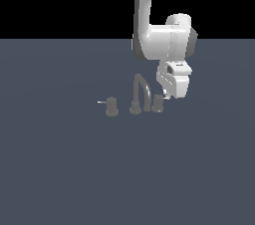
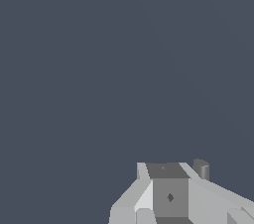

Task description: Turn on the faucet by rotating a designated handle.

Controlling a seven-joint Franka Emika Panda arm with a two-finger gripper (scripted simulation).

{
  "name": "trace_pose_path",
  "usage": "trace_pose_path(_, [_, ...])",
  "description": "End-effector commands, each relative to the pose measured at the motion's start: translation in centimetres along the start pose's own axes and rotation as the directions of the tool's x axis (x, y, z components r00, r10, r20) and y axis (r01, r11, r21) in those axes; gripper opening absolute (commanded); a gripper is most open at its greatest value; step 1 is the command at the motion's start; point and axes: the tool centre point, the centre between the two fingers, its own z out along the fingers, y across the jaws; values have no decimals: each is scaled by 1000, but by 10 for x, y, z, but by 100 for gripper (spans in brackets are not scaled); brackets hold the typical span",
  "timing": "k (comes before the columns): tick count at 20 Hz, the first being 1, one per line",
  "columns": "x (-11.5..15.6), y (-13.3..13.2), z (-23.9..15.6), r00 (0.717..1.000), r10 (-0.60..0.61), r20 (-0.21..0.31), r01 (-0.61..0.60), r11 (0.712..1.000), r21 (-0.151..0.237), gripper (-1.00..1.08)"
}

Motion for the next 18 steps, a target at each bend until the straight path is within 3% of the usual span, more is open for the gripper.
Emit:
trace_pose_path(1, [7,11,0,1000,4,0,-4,1000,-4,-100])
trace_pose_path(3, [0,2,0,1000,-4,0,4,1000,6,-100])
trace_pose_path(18, [-3,45,0,1000,3,0,-3,1000,-3,-100])
